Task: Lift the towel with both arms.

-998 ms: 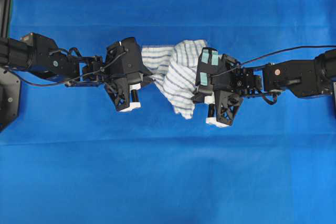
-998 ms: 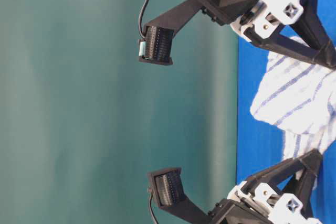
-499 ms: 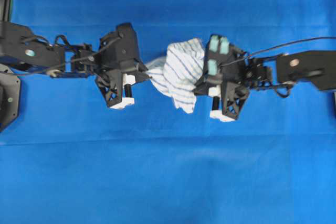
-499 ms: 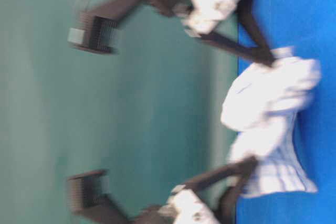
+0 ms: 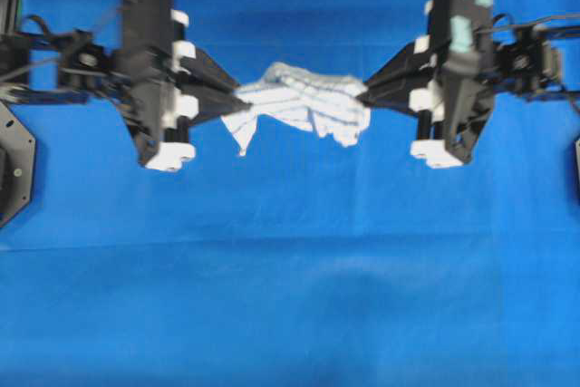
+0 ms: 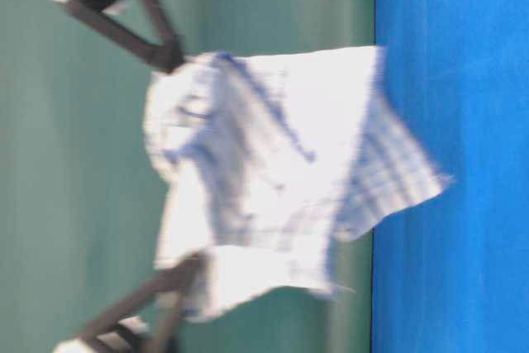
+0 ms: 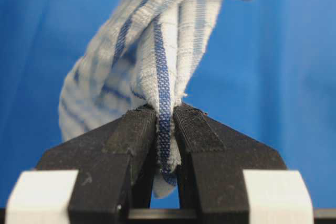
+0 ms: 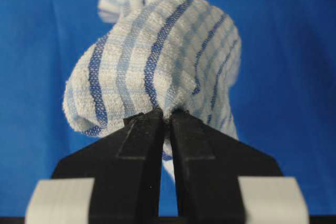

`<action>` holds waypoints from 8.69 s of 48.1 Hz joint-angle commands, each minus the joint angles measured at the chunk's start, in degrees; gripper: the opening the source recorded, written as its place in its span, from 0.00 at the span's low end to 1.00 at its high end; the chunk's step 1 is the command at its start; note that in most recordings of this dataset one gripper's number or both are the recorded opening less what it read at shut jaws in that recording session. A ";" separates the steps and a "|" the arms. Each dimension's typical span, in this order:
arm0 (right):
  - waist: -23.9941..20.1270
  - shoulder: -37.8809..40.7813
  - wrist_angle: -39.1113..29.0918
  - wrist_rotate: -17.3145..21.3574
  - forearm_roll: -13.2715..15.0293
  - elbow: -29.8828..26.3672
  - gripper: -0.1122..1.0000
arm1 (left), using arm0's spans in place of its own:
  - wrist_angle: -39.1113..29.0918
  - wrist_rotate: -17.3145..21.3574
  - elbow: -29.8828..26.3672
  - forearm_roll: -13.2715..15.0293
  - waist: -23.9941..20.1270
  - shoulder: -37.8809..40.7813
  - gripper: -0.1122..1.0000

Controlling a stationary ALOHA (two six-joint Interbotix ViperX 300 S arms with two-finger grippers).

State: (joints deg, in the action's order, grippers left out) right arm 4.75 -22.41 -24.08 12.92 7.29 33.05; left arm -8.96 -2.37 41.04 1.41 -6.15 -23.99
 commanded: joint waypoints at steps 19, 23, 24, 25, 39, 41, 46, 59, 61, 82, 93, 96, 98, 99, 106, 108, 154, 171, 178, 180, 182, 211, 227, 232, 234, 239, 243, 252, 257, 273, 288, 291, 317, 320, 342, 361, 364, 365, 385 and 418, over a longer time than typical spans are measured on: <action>0.26 -4.22 -9.84 -0.18 3.43 -11.07 0.15 | -4.13 0.62 -6.86 0.00 -3.69 -13.10 0.15; 0.26 -4.39 -11.34 -0.35 3.87 -13.45 0.15 | -5.10 0.62 -8.09 -0.09 -4.48 -14.24 0.15; 0.26 -4.39 -11.60 -0.35 4.04 -13.97 0.15 | -5.27 0.70 -8.44 -0.09 -4.57 -14.41 0.15; 0.26 -4.48 -11.87 -0.35 4.22 -14.41 0.15 | -5.45 0.70 -8.70 0.00 -4.66 -14.68 0.15; 0.26 -4.57 -13.45 -0.35 5.10 -18.02 0.15 | -6.24 0.70 -10.20 0.00 -4.83 -15.56 0.15; 0.26 -4.66 -13.45 -0.35 5.19 -18.02 0.15 | -6.24 0.70 -10.20 -0.09 -4.83 -15.56 0.15; 0.26 -4.57 -13.45 -0.18 5.19 -18.11 0.15 | -5.98 0.70 -10.20 -0.09 -4.83 -15.38 0.15; 0.26 -4.66 -12.39 -1.14 5.19 -18.11 0.15 | -5.45 1.32 -10.63 -0.09 -4.83 -14.41 0.15; 0.26 -4.57 -12.04 -1.14 5.19 -18.02 0.16 | -5.10 1.49 -10.55 -0.09 -4.83 -14.41 0.15; 1.32 -4.66 -12.83 -0.88 5.98 -17.67 0.70 | -3.69 1.85 -10.02 -0.09 -4.04 -15.21 0.90; 1.32 -4.75 -13.36 -0.70 6.24 -16.88 0.69 | -3.78 1.67 -9.67 -0.09 -4.04 -14.94 0.92; 1.32 -4.66 -13.89 -0.35 6.24 -16.08 0.69 | -3.34 1.49 -9.14 -0.09 -3.96 -14.41 0.92; 1.32 -4.75 -14.15 -0.18 6.24 -15.03 0.69 | -2.81 1.49 -8.61 -0.09 -3.78 -13.80 0.92; 1.32 -4.75 -14.24 -0.18 6.24 -14.41 0.69 | -2.46 1.49 -8.26 -0.09 -3.69 -13.45 0.92; 1.32 -4.92 -13.01 0.97 6.15 -7.73 0.69 | 2.37 1.85 -5.27 -0.09 -2.64 -9.67 0.92; 1.32 -4.92 -11.95 1.67 6.06 -5.80 0.69 | 4.66 1.93 -4.22 -0.09 -2.37 -7.82 0.92; 1.32 14.41 15.64 11.34 5.89 19.51 0.69 | 29.79 3.34 -1.14 -0.09 -1.76 32.52 0.92; 1.32 20.92 18.28 11.43 5.71 19.51 0.69 | 34.10 3.25 -3.87 0.00 -1.85 39.81 0.92; 1.32 21.01 18.63 11.51 5.71 19.69 0.69 | 34.10 3.16 -4.31 0.09 -1.85 40.61 0.92; 1.32 21.01 18.54 11.51 5.71 19.69 0.69 | 34.10 3.08 -4.22 0.09 -1.76 40.52 0.92; 1.32 21.01 18.63 11.51 5.71 19.69 0.69 | 34.10 3.08 -4.22 0.09 -1.76 40.52 0.92; 1.41 20.65 18.54 11.43 5.71 20.13 0.14 | 33.57 2.20 -4.75 0.70 -1.85 40.61 0.13; 1.32 14.50 16.17 12.74 5.01 17.31 0.14 | 28.74 0.97 -2.64 0.70 -1.76 32.08 0.13; 1.32 10.46 12.57 12.74 5.01 15.38 0.14 | 25.22 1.14 -2.46 0.62 -2.11 27.16 0.13; 1.32 8.44 10.55 12.66 5.10 14.24 0.14 | 23.47 1.23 -2.37 0.62 -2.46 25.14 0.13; 1.32 4.83 6.68 12.13 5.27 11.69 0.14 | 19.42 1.32 -2.46 0.62 -3.08 20.39 0.13; 1.32 2.29 3.96 11.69 5.54 9.67 0.14 | 17.23 1.32 -2.46 0.62 -3.43 16.70 0.13; 1.32 -2.46 -2.64 11.51 8.09 4.04 0.14 | 13.54 1.41 -3.16 0.62 -3.96 10.28 0.13; 1.32 -3.78 -5.45 11.43 9.32 0.97 0.14 | 10.02 1.76 -4.22 0.35 -3.87 6.24 0.13; 1.32 -4.83 -9.67 10.02 11.60 -9.32 0.14 | -2.46 3.16 -10.37 0.18 -4.13 -3.69 0.13; 1.32 -4.83 -12.04 5.45 11.60 -20.48 0.14 | -11.78 3.25 -18.46 0.09 -4.13 -8.88 0.13; 1.32 -4.83 -12.13 4.75 11.60 -22.06 0.14 | -13.45 3.25 -20.30 -0.09 -4.13 -9.40 0.13; 1.32 -4.57 -13.18 2.20 11.60 -25.22 0.14 | -14.94 6.68 -23.38 -0.44 -3.60 -10.20 0.13; 1.32 -4.57 -13.18 2.20 11.60 -25.22 0.14 | -14.85 7.56 -23.38 -0.44 -3.25 -10.11 0.13; 1.32 -3.60 -13.18 2.46 12.22 -25.05 0.71 | -14.41 6.59 -22.41 -0.26 -2.90 -9.67 0.44; 1.32 -3.52 -13.36 2.81 12.30 -23.73 0.70 | -12.92 6.33 -19.78 -0.26 -1.93 -9.58 0.92; 1.32 -3.60 -13.27 2.99 12.22 -22.15 0.70 | -12.74 6.33 -18.72 -0.26 -1.76 -9.67 0.92; 1.32 -3.52 -13.27 3.08 12.22 -21.45 0.70 | -12.66 6.33 -18.02 -0.26 -1.67 -9.67 0.92; 1.32 1.67 -4.57 7.21 11.87 -4.04 0.70 | -6.59 6.06 0.35 0.00 -1.49 -8.61 0.92; 0.35 21.18 10.81 10.90 10.72 3.60 0.70 | 12.13 5.98 20.65 0.70 2.11 4.39 0.92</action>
State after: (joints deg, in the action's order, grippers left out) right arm 5.45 -2.02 -15.03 23.73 18.46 37.35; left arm 0.44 3.52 61.44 1.93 -4.31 -21.62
